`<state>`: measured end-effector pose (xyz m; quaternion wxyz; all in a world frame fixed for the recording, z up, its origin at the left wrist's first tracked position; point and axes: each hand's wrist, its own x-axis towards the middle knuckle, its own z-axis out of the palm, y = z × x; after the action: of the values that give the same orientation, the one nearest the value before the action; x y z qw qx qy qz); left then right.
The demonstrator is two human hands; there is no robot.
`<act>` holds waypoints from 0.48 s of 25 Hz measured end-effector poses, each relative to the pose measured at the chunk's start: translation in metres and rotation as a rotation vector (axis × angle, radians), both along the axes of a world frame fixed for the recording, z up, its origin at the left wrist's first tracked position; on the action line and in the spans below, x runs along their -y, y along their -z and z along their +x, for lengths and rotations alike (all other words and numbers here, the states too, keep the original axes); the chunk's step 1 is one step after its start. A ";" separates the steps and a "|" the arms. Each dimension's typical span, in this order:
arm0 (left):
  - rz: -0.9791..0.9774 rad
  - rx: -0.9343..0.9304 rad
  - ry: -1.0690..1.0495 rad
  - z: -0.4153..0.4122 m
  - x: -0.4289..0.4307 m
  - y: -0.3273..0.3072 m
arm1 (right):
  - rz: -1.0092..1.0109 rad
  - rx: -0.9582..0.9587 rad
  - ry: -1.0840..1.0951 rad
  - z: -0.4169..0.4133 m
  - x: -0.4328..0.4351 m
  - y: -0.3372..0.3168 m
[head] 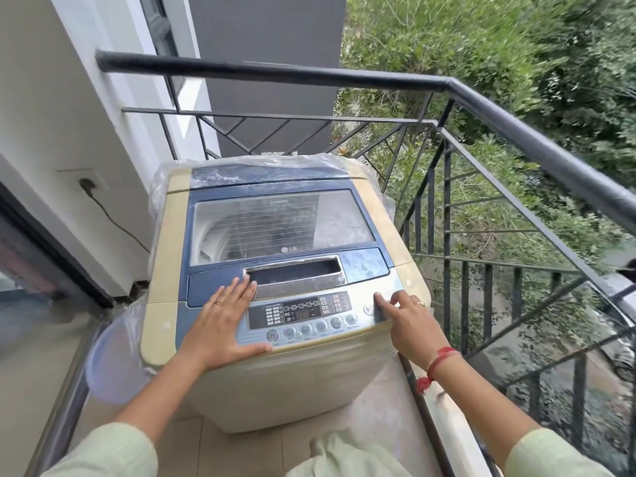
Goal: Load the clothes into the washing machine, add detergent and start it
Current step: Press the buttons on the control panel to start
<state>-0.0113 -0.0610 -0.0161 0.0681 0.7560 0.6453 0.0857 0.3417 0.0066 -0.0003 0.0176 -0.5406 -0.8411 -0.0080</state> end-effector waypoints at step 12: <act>0.007 0.014 -0.018 0.001 0.001 0.001 | -0.209 0.149 0.035 -0.031 -0.019 -0.038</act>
<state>-0.0105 -0.0618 -0.0170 0.0692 0.7497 0.6515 0.0936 0.3108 0.0257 0.0381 -0.1016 -0.5521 -0.8266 0.0389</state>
